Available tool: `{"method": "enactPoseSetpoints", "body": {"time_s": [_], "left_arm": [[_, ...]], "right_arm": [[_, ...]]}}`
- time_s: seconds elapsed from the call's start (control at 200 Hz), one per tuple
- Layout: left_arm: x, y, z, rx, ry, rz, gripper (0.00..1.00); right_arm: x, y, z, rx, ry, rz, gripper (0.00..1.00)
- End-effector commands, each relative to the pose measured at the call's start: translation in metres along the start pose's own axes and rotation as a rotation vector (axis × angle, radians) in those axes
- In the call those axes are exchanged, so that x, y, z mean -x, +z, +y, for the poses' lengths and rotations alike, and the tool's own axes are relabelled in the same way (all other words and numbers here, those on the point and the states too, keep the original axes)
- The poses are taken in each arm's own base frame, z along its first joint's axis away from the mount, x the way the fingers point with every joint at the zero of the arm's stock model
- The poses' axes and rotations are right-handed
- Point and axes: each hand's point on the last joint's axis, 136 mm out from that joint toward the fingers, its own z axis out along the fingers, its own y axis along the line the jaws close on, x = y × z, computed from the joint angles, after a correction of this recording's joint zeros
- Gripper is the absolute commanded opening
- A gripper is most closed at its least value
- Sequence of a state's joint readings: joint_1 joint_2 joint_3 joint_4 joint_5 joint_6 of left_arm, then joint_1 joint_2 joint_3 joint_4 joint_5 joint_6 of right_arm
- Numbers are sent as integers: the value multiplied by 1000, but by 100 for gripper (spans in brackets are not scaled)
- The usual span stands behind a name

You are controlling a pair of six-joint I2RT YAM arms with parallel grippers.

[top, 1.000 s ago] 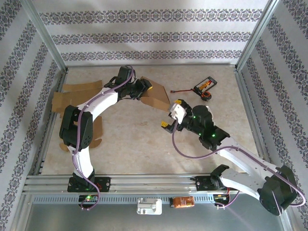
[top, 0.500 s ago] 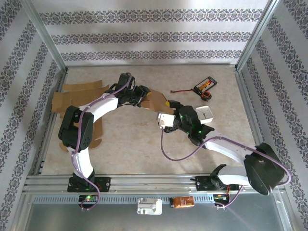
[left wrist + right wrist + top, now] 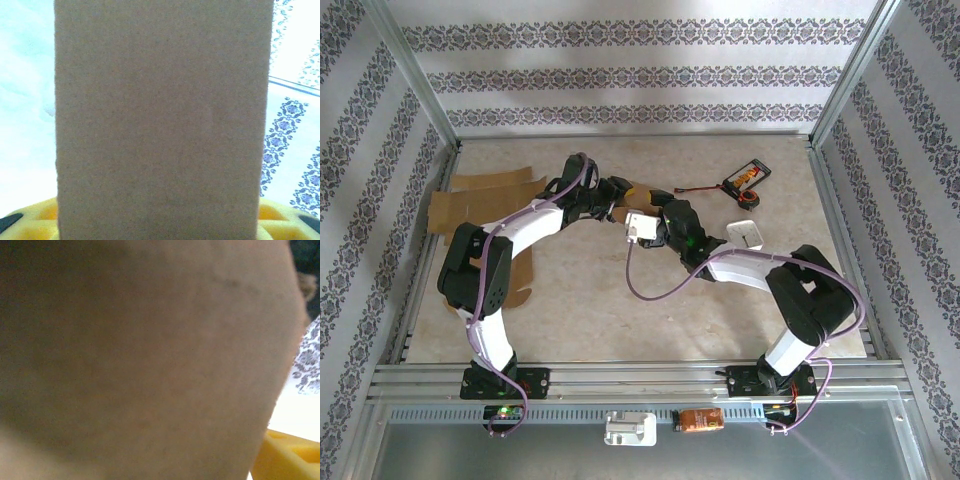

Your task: Fold the paper box

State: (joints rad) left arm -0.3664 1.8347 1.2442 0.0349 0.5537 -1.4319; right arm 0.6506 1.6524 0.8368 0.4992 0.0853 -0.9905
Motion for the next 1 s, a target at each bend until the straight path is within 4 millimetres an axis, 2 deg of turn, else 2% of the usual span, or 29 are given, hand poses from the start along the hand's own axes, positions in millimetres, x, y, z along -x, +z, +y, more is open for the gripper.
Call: {"method": "enactPoseSetpoints", "body": {"time_s": [0.0, 0.105, 0.31, 0.435, 0.535, 0.665, 0.769, 0.884, 0.969, 0.994], "left_arm": [[-10, -12, -27, -119, -34, 26, 29], [-12, -17, -31, -149, -43, 35, 30], [-17, -27, -41, -180, -1, 38, 45], [-13, -37, -42, -182, 38, -13, 60], [-4, -54, -42, -155, 107, -99, 79], [17, -92, -44, -70, 251, -284, 94], [30, -129, -48, -9, 371, -440, 98], [37, -174, -63, 19, 552, -595, 99], [30, -205, -76, 36, 757, -673, 96], [28, -214, -79, 39, 814, -694, 95]], "right_arm": [[11, 1, -26, -77, 24, -14, 70], [17, -3, -26, -76, 37, -29, 55], [27, -8, -22, -52, 56, -52, 43], [32, -14, -21, -33, 79, -70, 37], [32, -24, -24, -25, 103, -72, 33], [24, -43, -30, 8, 163, -54, 31], [22, -66, -32, 77, 206, -54, 31], [28, -104, -20, 308, 180, -5, 33], [32, -139, -6, 523, 149, 61, 31], [35, -148, -7, 572, 136, 78, 31]]}}
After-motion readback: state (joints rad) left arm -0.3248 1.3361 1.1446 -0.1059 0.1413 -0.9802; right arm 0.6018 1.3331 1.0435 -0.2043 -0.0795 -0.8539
